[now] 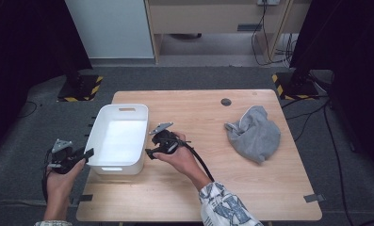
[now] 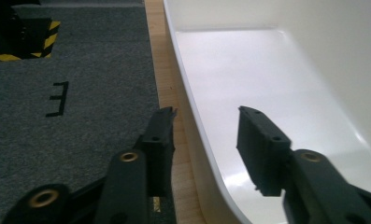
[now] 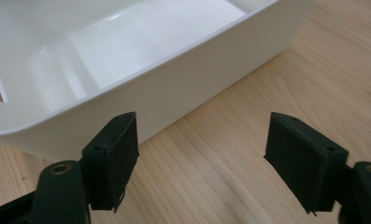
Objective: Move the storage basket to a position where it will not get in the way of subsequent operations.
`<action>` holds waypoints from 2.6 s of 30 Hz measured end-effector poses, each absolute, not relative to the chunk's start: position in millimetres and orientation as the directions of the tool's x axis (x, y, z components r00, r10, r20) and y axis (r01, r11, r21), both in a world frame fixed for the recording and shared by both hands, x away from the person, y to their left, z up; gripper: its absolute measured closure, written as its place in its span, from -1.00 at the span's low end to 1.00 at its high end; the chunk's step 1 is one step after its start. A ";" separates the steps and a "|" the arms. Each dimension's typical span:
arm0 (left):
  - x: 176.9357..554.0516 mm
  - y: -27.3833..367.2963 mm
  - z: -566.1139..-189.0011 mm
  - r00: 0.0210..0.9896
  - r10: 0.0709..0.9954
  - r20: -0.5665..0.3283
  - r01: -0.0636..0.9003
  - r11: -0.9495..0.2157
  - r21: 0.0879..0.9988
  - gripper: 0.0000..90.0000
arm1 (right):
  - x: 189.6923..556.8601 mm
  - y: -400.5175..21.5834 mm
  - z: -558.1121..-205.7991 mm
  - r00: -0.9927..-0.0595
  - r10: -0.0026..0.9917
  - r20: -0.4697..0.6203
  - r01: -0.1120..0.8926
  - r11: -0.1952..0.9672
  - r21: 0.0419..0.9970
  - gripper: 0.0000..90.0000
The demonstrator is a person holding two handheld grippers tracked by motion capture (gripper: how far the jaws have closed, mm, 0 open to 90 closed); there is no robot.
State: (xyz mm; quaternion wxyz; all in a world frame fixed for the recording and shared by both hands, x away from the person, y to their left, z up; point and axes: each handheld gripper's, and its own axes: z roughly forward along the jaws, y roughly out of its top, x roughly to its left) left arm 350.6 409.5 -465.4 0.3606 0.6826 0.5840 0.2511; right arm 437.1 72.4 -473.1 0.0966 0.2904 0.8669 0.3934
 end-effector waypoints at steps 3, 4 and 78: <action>351.4 406.9 -462.2 0.185 0.980 -0.078 0.613 -0.053 0.788 -0.01 | 436.5 60.9 -468.7 -0.805 0.591 0.054 0.425 0.510 0.748 -0.52; 351.8 405.6 -460.0 0.192 0.979 -0.073 0.609 -0.060 0.791 -0.01 | 436.5 60.9 -468.7 -0.805 0.591 0.054 0.425 0.510 0.748 -0.52; 398.5 152.7 -447.9 0.607 0.792 -0.071 0.510 -0.320 0.798 -0.75 | 440.4 -204.3 -433.8 -0.549 0.835 -0.045 0.543 0.397 0.739 -0.18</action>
